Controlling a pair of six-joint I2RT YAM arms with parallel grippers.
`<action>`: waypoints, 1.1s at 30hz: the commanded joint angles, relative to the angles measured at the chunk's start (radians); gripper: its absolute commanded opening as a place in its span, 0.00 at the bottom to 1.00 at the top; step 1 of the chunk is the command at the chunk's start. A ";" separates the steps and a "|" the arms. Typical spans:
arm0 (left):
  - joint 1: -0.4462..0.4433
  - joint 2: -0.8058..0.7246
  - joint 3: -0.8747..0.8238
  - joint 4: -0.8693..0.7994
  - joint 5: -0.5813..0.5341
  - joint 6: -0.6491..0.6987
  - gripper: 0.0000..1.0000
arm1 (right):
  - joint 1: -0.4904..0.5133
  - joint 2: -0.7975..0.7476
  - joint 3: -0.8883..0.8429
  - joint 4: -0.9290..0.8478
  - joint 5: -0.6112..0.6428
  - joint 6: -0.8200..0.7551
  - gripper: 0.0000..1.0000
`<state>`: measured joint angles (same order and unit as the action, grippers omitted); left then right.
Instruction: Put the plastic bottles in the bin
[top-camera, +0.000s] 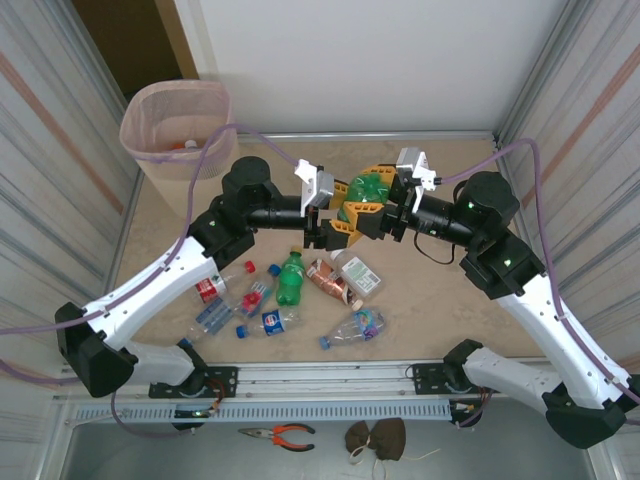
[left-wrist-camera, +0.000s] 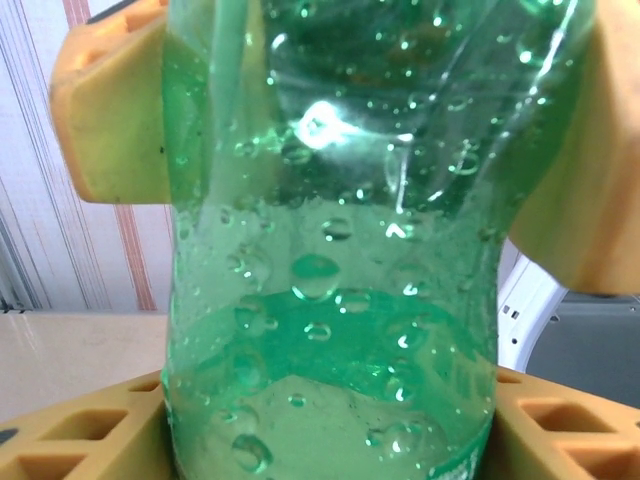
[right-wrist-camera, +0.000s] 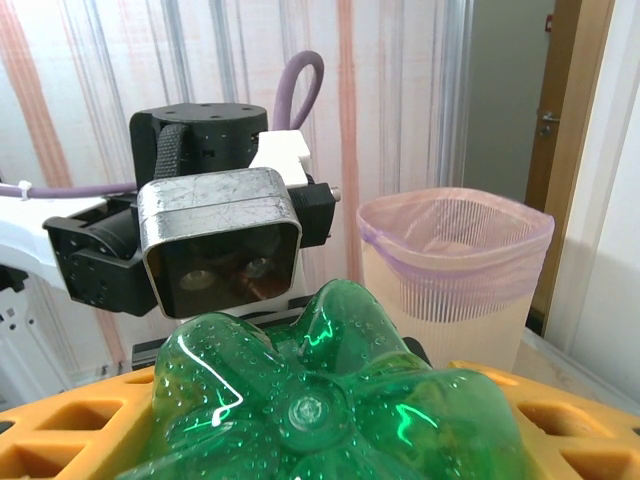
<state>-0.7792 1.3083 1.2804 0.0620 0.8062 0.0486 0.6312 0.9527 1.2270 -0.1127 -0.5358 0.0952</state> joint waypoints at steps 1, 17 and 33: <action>-0.008 -0.001 -0.003 0.044 0.029 -0.009 0.58 | 0.010 -0.019 0.009 0.024 0.031 -0.019 0.44; 0.092 -0.082 0.068 -0.195 -0.122 0.064 0.54 | 0.012 -0.102 0.025 -0.073 0.157 -0.035 0.81; 0.533 -0.032 0.401 -0.715 -0.508 0.143 0.52 | 0.011 -0.123 0.000 -0.152 0.240 -0.049 0.82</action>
<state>-0.3187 1.2640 1.6142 -0.5583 0.3645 0.1623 0.6376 0.8299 1.2270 -0.2520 -0.3168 0.0658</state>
